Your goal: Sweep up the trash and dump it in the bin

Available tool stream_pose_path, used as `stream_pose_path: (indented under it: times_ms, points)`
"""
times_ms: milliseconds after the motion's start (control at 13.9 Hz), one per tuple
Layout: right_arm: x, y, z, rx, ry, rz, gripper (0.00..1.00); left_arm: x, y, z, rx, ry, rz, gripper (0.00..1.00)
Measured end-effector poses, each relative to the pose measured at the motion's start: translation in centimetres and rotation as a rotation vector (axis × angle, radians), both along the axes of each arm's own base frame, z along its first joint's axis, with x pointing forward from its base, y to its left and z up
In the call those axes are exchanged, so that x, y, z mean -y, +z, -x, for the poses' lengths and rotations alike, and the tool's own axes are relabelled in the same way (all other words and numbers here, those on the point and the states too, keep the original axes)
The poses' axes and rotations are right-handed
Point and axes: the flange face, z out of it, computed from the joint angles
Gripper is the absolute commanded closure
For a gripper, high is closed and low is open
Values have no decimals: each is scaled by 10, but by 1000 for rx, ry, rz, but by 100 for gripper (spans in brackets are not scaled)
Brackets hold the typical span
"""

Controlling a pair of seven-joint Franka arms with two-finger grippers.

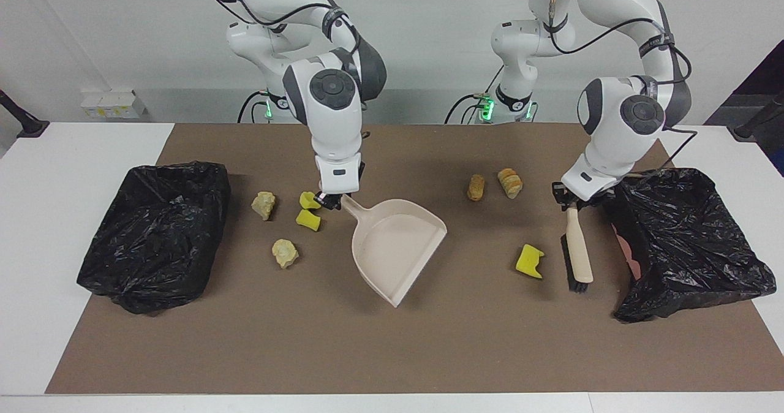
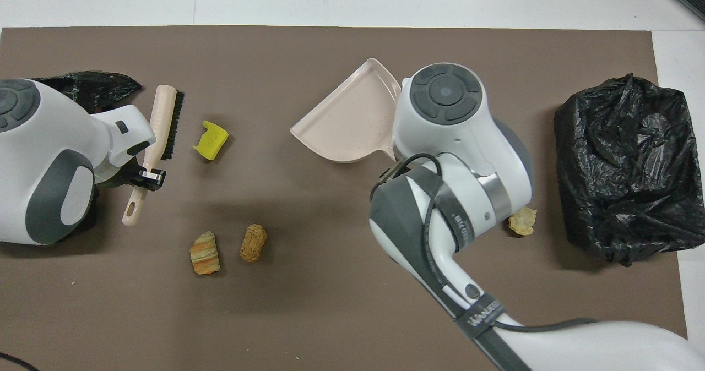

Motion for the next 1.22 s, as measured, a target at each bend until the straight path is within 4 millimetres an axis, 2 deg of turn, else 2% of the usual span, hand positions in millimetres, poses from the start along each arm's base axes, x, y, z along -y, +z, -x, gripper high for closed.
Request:
stream_pose_path:
  times_ms: [216, 360, 647, 863, 1007, 1222]
  points:
    - [21, -17, 3, -41, 211, -13, 100, -9, -23, -8, -12, 11, 1, 100]
    - [21, -27, 13, -45, 342, -24, 100, -14, -30, -6, -21, 1, 3, 100]
    - [21, -41, 32, -32, 538, -40, 100, -8, -38, -1, -26, -21, 7, 100]
    - [11, -55, 39, -20, 602, -47, 100, 2, -41, 5, -38, -40, 8, 100]
    - [-8, -67, 49, -10, 641, -48, 100, 11, -47, 18, -59, -58, 5, 100]
    - [-22, -80, 63, -26, 638, -18, 100, 42, -52, 43, -85, -117, -2, 100]
